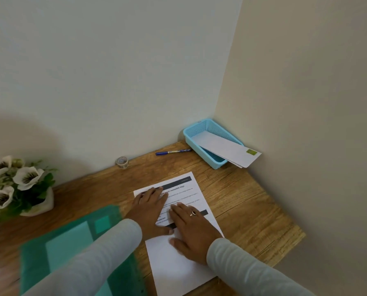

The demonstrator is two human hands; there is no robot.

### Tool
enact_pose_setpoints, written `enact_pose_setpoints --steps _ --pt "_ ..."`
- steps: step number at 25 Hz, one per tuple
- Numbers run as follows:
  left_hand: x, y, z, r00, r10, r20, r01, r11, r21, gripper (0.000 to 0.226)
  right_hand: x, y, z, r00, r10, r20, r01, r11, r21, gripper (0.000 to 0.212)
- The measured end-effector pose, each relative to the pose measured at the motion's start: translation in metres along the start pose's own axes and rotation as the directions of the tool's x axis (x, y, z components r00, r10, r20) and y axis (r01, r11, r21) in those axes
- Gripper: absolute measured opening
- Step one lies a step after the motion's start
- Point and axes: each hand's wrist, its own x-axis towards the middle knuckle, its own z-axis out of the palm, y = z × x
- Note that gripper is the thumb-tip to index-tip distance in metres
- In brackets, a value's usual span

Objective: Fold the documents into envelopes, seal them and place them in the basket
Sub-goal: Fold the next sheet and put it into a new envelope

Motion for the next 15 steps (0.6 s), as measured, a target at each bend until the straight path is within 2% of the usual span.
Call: enact_pose_setpoints --steps 5,9,11,13,15 --pt "0.011 -0.013 0.003 0.998 0.068 0.019 -0.068 0.997 0.03 0.121 0.029 0.032 -0.002 0.991 0.082 0.104 -0.065 0.985 -0.162 0.101" --pt "0.016 -0.014 0.0 0.994 0.082 0.066 -0.083 0.996 0.013 0.121 0.058 0.063 -0.037 0.954 0.243 0.176 -0.213 0.961 -0.177 0.107" --pt "0.019 -0.019 -0.007 0.995 0.085 0.058 -0.084 0.996 -0.015 0.111 0.07 0.071 -0.053 0.933 0.293 0.212 -0.259 0.95 -0.172 0.112" --pt "0.024 -0.027 -0.015 0.999 0.036 -0.007 -0.037 0.992 -0.118 0.093 0.078 0.073 -0.064 0.925 0.313 0.215 -0.275 0.943 -0.186 0.116" --pt "0.03 -0.035 -0.022 0.995 -0.065 -0.071 0.052 0.985 -0.164 0.094 0.085 0.072 -0.07 0.921 0.325 0.212 -0.286 0.938 -0.196 0.119"
